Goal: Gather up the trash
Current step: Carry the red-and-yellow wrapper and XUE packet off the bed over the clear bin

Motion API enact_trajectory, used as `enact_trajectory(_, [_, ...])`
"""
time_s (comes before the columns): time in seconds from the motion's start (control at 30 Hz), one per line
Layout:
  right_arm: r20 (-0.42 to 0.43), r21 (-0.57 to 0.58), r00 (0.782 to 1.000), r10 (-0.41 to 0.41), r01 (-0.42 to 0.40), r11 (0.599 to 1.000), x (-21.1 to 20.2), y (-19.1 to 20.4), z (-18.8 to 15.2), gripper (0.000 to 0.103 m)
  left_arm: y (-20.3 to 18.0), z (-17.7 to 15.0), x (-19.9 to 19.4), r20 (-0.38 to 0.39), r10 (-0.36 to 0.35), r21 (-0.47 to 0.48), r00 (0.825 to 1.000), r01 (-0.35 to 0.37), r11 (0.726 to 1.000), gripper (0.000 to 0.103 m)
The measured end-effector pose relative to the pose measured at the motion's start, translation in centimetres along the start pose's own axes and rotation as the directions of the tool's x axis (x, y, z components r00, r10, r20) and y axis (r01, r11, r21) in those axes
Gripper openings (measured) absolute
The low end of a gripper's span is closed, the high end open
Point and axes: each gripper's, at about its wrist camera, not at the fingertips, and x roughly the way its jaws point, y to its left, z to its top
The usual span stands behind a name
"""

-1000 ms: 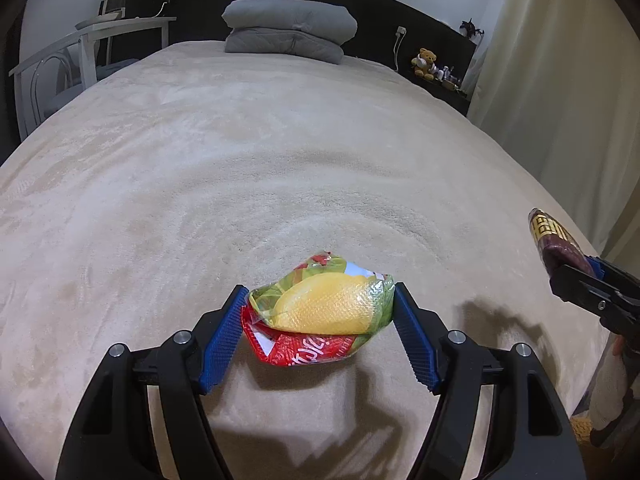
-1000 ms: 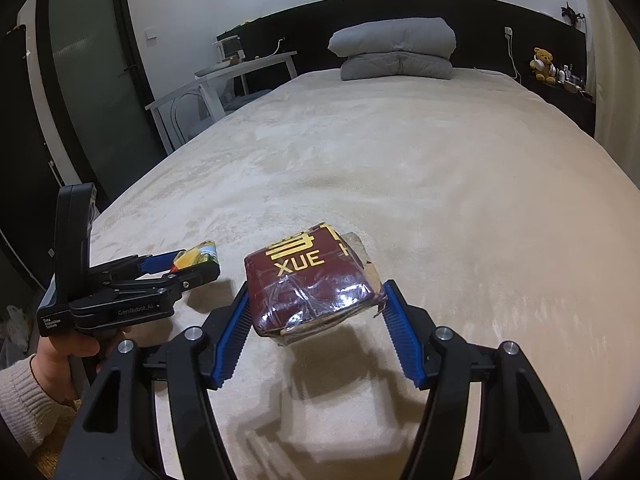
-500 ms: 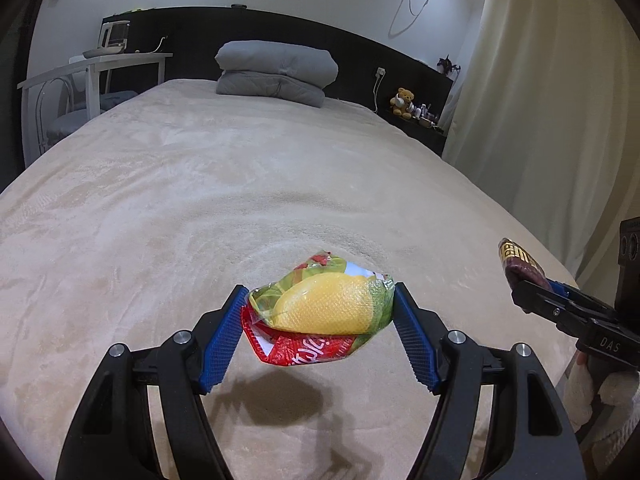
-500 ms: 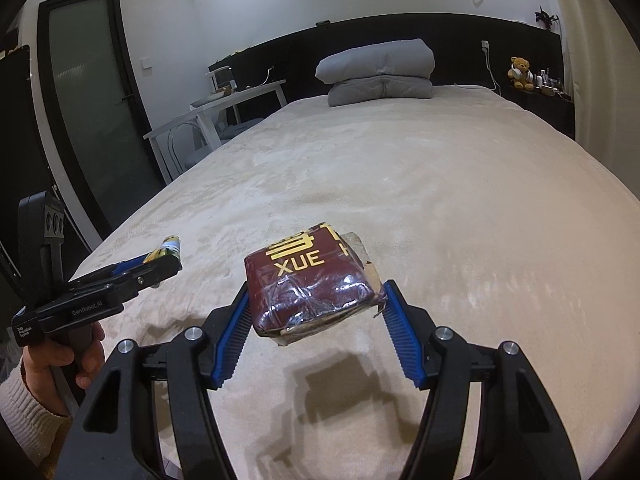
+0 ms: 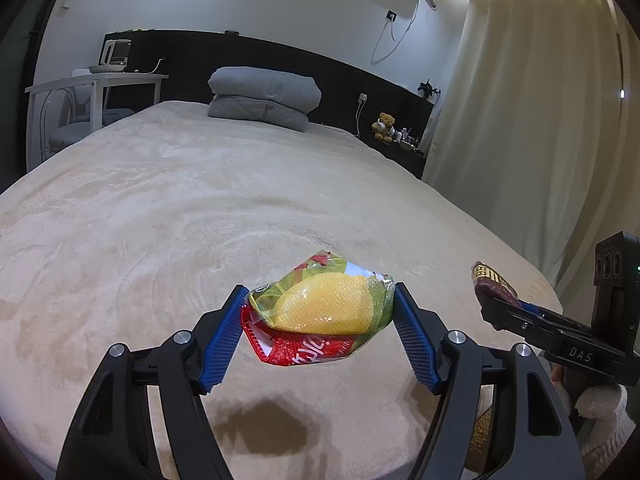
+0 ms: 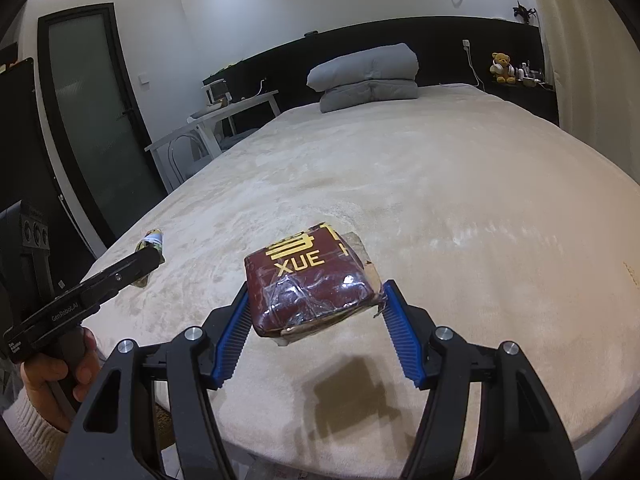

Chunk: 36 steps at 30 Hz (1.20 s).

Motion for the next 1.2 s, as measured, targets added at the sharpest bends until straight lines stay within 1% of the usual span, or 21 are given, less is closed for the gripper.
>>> enact_trajectory(0.37, [0.004,-0.008,1.000,0.015,-0.015,1.000,-4.8,2.7,-5.1,0.064,-2.4,-3.5,-4.7,0.028,-0.011,0.010,1.000,0.011,1.000,0.070])
enact_trajectory(0.57, [0.015,-0.013,1.000,0.025,-0.025,1.000,-7.2,3.9,-7.0,0.064,-3.1,-5.4,-7.0,0.023,0.002,0.002,1.000,-0.002,1.000,0.070])
enact_trajectory(0.87, [0.020,-0.028,0.999,0.043,-0.042,0.999,-9.7,5.5,-9.0,0.064,-4.4,-7.7,-9.6,0.009,-0.004,0.008,1.000,0.004,1.000,0.070])
enact_trajectory(1.0, [0.014,-0.037,0.998,0.055,-0.054,0.998,-10.3,6.2,-9.6,0.064,-4.7,-8.7,-10.3,-0.009,-0.005,0.021,1.000,0.005,1.000,0.070])
enact_trajectory(1.1, [-0.002,-0.035,0.997,0.076,-0.076,0.997,-10.5,6.3,-10.3,0.064,-4.4,-9.7,-10.6,-0.040,-0.007,-0.003,0.999,0.007,1.000,0.070])
enact_trajectory(1.2, [-0.009,-0.050,0.997,0.076,-0.077,0.996,-10.6,6.7,-10.9,0.064,-4.2,-10.7,-10.4,-0.082,0.008,-0.010,0.997,-0.009,1.000,0.070])
